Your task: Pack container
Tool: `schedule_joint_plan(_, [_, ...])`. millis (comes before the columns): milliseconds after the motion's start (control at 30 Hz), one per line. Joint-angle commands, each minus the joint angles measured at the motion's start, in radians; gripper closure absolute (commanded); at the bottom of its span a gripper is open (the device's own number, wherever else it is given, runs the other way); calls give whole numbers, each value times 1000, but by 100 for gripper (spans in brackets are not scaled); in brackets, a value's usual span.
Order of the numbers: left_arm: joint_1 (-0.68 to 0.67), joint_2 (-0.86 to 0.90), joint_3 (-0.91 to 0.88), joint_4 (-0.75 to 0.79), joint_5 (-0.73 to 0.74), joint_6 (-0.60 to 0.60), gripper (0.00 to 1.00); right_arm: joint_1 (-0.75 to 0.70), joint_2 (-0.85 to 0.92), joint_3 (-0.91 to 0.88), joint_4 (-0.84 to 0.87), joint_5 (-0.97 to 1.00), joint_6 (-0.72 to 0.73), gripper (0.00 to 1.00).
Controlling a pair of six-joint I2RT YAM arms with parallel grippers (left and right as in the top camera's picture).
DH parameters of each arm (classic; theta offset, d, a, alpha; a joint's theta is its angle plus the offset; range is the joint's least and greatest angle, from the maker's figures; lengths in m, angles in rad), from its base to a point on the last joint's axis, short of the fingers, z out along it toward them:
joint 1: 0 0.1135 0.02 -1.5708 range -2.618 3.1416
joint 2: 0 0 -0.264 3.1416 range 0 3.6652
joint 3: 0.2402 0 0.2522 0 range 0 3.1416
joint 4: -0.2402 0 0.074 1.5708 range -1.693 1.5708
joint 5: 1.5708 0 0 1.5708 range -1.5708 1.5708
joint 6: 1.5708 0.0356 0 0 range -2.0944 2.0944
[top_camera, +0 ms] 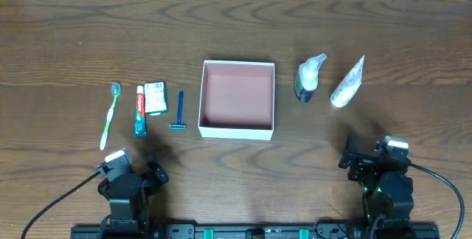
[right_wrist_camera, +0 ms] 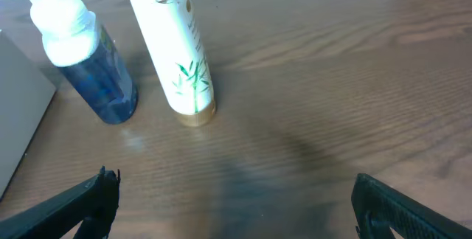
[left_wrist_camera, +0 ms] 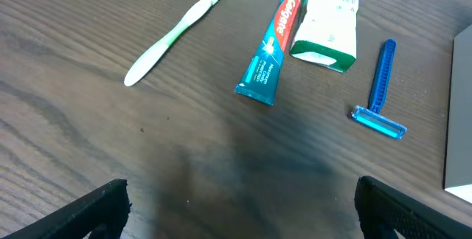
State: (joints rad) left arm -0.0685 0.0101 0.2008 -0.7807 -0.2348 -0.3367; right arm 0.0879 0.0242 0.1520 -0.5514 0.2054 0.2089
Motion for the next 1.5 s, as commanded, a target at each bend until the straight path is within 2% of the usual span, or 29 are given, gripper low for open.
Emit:
schedule_joint_plan(0, [-5,-6,-16,-14,0,2,2,-16,-9,-4,2,-4,15,1])
schedule_joint_plan(1133, [-5,-6,-16,-15,0,2,2,-16,-9,-4,6,-2,15,1])
schedule_joint_plan(1233, [-5,-6,-16,-14,0,2,2,-16,-9,-2,32,-48,15,1])
schedule_joint_plan(1333, [-5,-6,-16,-15,0,2,2,-16,-8,15,89,-179,14,1])
schedule_joint_plan(1467, [-5,-6,-16,-14,0,2,2,-16,35,123,76,-297,14,1])
